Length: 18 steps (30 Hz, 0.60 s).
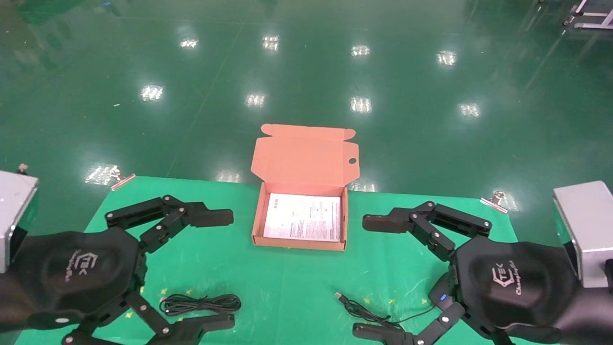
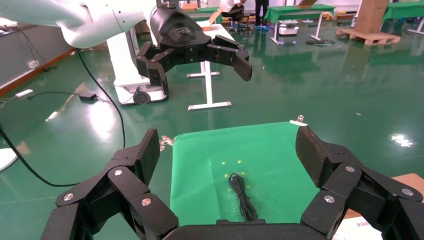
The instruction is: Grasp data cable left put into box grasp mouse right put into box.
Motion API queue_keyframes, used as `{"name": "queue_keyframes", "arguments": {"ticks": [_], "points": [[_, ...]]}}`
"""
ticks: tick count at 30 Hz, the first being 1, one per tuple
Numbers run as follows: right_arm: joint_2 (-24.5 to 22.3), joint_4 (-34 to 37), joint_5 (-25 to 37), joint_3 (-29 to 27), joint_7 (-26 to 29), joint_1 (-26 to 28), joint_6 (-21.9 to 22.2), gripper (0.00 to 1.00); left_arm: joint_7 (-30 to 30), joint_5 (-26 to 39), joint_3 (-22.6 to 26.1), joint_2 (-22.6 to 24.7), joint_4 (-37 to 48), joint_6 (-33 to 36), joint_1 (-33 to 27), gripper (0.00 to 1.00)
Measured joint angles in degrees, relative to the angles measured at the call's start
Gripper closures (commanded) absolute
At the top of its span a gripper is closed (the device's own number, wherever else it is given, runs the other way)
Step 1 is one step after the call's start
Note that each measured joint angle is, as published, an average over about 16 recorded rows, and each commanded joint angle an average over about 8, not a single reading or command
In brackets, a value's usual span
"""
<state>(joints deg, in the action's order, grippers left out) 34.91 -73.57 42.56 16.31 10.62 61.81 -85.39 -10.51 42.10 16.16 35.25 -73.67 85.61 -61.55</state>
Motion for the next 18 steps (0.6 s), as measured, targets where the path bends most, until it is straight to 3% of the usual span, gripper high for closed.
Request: {"name": "queue_keyframes", "arguments": {"ticks": [9, 18], "points": [[-0.9, -1.3, 5.9, 1.5, -1.9, 2.3, -0.4, 0.00, -0.8, 4.2, 2.1, 0.2, -0.7, 0.2, -1.3, 0.00], [-0.2, -3.4, 21.9, 8.2, -8.7, 11.0, -2.8, 0.00, -3.5, 17.1, 8.3, 1.3, -1.9, 1.8, -7.5, 0.00]]}}
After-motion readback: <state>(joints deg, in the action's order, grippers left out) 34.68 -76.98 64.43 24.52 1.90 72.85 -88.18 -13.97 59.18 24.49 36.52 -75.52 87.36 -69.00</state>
